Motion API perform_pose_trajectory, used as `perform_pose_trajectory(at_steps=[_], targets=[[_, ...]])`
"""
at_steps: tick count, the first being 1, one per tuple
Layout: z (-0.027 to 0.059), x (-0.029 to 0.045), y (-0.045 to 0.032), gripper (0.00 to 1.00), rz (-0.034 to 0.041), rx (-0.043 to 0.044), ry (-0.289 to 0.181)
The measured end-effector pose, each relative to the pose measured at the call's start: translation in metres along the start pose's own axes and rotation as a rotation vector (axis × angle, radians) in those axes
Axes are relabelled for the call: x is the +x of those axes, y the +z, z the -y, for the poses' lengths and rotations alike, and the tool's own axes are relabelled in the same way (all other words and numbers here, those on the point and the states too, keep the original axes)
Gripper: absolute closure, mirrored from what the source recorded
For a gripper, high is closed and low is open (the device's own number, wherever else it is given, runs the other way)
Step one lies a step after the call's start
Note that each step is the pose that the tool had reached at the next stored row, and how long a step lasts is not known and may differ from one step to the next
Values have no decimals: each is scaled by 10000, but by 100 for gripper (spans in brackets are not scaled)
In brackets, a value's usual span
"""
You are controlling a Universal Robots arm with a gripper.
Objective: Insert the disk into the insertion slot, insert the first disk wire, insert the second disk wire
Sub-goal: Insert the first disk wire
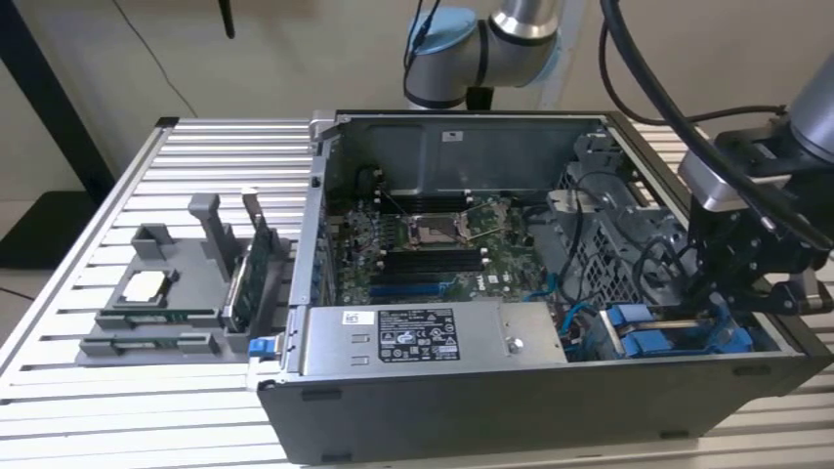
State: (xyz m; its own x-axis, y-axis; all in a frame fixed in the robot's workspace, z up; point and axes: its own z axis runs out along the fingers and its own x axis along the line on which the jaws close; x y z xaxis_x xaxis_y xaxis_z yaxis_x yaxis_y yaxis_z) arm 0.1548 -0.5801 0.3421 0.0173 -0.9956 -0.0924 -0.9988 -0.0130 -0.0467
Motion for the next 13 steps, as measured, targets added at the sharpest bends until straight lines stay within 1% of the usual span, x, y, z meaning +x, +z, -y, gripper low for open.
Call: perform_pose_trajectory(at_steps=[2, 3, 13], targets=[[0, -2, 2, 81, 27, 39, -3], [0, -2, 4, 81, 28, 50, -4], [-11, 1, 30, 81, 28, 55, 1]])
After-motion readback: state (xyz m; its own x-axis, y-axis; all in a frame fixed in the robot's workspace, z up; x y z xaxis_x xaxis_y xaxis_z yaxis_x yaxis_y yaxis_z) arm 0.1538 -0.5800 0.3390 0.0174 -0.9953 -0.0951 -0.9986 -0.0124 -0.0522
